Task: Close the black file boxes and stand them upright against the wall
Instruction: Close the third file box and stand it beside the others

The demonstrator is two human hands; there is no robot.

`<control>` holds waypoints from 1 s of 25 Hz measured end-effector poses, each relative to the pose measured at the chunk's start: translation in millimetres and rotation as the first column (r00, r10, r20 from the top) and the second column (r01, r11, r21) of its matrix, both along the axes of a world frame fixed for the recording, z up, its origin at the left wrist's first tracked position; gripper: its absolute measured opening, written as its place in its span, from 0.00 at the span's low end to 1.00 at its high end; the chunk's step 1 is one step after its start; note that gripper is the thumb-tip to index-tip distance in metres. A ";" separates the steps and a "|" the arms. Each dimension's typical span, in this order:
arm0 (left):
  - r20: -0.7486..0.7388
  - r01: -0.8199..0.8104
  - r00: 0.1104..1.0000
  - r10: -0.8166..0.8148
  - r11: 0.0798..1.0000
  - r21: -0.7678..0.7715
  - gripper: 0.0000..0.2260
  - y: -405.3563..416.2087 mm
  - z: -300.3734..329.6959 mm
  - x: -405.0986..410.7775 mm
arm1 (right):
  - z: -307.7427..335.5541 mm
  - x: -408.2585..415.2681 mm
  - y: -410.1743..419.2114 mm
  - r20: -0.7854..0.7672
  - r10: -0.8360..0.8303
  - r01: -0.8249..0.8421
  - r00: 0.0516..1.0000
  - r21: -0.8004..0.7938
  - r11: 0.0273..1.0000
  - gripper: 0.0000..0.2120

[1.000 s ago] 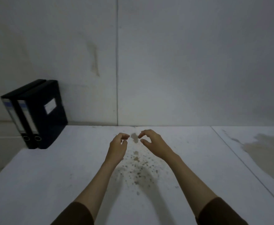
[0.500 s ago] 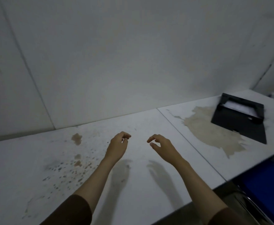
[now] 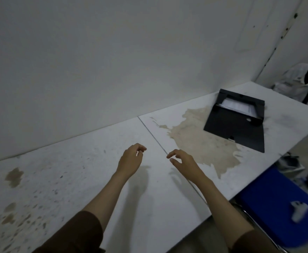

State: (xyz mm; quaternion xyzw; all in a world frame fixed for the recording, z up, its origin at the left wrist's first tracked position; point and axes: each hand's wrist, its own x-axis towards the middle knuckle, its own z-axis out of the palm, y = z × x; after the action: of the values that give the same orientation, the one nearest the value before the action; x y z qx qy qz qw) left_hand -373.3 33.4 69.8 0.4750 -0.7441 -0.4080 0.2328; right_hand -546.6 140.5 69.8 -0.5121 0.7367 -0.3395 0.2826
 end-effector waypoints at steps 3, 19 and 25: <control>0.041 0.040 0.998 -0.041 0.999 0.009 0.12 1.4 -5.4 -39.1 | -11.2 -35.4 -1.0 0.018 -0.030 0.030 0.999 0.005 1.000 0.07; 0.143 -0.023 0.990 0.005 0.992 0.120 0.13 15.4 -64.5 -273.7 | -85.4 -330.0 -2.7 -0.166 0.047 -0.009 0.985 0.220 0.975 0.16; 0.316 0.115 0.931 -0.182 0.969 0.218 0.19 33.3 -92.9 -325.7 | -99.8 -414.5 5.7 -0.316 -0.010 0.118 0.949 0.325 0.938 0.28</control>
State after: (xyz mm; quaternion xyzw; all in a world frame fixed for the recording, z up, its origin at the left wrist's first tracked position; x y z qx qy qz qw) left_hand -699.0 66.8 -23.1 0.4998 -0.7629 -0.4095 0.0241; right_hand -961.1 146.2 -30.1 -0.4781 0.8357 -0.1318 0.2361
